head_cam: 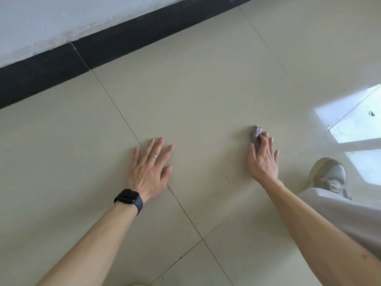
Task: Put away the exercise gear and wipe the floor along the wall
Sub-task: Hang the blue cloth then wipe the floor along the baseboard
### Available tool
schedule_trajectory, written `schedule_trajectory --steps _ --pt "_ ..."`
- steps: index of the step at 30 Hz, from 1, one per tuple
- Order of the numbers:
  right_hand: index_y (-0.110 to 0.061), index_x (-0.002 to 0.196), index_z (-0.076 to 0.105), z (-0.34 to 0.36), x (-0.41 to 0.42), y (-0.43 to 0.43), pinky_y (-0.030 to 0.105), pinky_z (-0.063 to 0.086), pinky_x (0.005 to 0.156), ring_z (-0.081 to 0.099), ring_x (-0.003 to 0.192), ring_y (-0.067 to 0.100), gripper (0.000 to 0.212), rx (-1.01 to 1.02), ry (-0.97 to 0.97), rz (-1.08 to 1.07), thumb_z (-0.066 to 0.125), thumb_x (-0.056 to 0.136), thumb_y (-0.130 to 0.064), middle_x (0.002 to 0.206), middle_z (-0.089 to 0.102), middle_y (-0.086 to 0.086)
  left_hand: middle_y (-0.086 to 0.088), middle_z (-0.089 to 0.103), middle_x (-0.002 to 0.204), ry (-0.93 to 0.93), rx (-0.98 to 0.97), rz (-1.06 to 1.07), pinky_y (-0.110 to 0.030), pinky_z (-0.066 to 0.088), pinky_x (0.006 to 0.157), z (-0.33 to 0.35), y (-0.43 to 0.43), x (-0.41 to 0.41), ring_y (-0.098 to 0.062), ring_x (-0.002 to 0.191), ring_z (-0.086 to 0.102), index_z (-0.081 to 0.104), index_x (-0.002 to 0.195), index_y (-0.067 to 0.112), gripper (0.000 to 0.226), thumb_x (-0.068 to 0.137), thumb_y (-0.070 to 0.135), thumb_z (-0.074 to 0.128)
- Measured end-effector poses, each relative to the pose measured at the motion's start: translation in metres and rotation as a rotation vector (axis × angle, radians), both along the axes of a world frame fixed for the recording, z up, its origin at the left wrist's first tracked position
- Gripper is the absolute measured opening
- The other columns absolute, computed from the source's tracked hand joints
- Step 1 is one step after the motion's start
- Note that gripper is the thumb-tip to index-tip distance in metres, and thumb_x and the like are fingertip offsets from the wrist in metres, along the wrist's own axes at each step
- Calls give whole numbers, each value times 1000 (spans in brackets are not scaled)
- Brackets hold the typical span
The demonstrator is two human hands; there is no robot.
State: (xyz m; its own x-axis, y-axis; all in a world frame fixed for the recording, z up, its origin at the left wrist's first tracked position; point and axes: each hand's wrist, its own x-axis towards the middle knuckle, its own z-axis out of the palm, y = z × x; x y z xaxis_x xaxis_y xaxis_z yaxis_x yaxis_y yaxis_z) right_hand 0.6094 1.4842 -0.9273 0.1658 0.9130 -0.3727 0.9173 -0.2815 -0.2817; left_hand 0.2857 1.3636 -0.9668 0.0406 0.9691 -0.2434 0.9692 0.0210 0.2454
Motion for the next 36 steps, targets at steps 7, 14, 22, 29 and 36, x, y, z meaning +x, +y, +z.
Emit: schedule_trajectory --steps 7,14,22,29,36 --pt "-17 154 29 -14 -89 -192 45 6 123 3 155 17 66 92 117 174 36 97 -49 166 17 -2 2 10 167 43 -64 65 -59 11 119 11 -10 -37 -22 153 10 17 157 37 63 95 51 21" --pt "-26 158 18 -18 -93 -180 40 2 125 -5 153 6 58 128 93 454 32 104 -41 167 7 -10 2 -1 167 69 -124 174 -55 5 121 28 -44 -58 -22 154 2 9 158 39 58 101 48 22" --pt "-17 160 5 -17 -87 -121 48 -1 125 -9 154 12 69 95 17 39 21 102 -50 168 -1 -2 0 -4 167 100 -127 301 -55 7 120 41 -65 -76 -23 154 2 5 157 40 60 102 47 26" --pt "-20 160 17 -14 -125 -201 47 12 123 -5 154 9 65 40 170 1211 32 104 -50 168 5 -8 2 -5 167 78 -173 404 -54 9 121 36 -68 -72 -22 154 1 7 158 40 59 102 49 25" --pt "-12 160 2 -17 -95 -68 49 -3 124 -11 154 16 69 54 -95 238 26 104 -43 167 -8 1 0 -2 168 67 -166 464 -56 14 117 22 -87 -73 -23 154 4 12 157 40 58 103 44 30"
